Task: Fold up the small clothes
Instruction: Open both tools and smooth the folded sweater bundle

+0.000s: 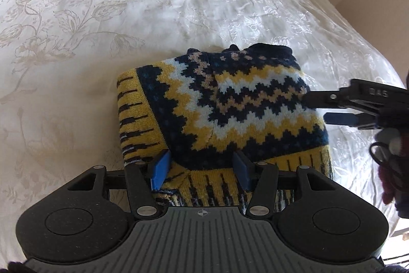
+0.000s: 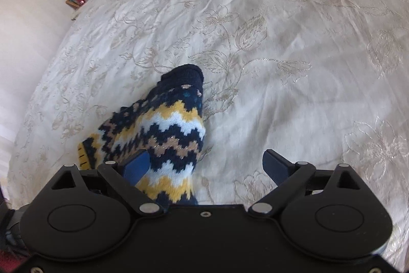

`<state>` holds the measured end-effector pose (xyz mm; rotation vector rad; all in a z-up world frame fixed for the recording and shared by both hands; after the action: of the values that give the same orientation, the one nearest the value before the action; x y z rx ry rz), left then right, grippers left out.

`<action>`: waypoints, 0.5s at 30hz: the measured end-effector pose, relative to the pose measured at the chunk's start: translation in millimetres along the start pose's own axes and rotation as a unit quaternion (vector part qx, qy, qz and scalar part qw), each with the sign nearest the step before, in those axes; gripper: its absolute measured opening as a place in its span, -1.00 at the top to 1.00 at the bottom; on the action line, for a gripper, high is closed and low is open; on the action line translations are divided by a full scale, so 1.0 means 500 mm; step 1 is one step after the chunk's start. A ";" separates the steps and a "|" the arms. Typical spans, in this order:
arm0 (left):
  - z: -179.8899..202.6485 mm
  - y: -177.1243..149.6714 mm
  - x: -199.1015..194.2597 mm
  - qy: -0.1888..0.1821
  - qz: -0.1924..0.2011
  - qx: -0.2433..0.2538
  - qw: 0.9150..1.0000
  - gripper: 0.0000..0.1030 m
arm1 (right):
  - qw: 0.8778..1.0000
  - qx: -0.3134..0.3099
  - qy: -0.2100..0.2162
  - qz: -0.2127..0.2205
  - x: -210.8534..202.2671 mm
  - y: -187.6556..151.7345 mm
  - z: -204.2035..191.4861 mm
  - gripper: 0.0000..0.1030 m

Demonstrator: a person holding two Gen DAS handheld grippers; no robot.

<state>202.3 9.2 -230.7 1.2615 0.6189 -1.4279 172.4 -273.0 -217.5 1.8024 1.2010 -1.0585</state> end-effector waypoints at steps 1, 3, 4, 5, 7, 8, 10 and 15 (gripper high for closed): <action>-0.002 0.000 0.001 -0.003 0.000 -0.002 1.000 0.00 | 1.000 0.002 -0.014 -0.009 0.018 0.011 -0.001 -0.90; -0.003 -0.001 0.000 -0.006 0.000 0.000 1.000 0.00 | 0.998 0.000 -0.046 -0.033 0.060 0.030 -0.005 -0.93; -0.003 -0.002 0.000 -0.007 0.000 0.001 1.000 0.00 | 0.997 -0.007 -0.060 -0.043 0.078 0.037 -0.011 -0.96; -0.003 -0.003 0.000 -0.008 0.000 0.004 1.000 0.00 | 0.996 -0.017 -0.077 -0.051 0.094 0.042 -0.018 -0.98; -0.002 -0.003 0.001 -0.008 -0.003 0.011 1.000 0.00 | 0.992 -0.040 -0.106 -0.060 0.121 0.052 -0.036 -1.00; -0.002 -0.002 0.001 -0.008 -0.004 0.012 1.000 0.00 | 0.991 -0.042 -0.111 -0.063 0.128 0.056 -0.041 -1.00; -0.003 0.001 0.002 -0.011 -0.008 0.012 1.000 -0.01 | 0.990 -0.041 -0.114 -0.066 0.135 0.065 -0.046 -1.00; -0.007 0.004 0.002 -0.022 -0.015 0.012 1.000 -0.06 | 0.994 -0.047 -0.096 -0.024 0.078 0.047 -0.061 -0.98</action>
<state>205.6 11.2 -232.0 1.2400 0.5958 -1.4884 211.0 -239.7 -237.5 1.5685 1.1610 -1.1544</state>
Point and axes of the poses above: each gripper's, at about its wrist camera, not at the fingertips, and x roughly the way its jaws point, z to its right, y to its top, the point moved 1 cm from there along x, roughly the way its jaws point, and after that the axes turned 13 degrees about -z, right-handed, at the moved point
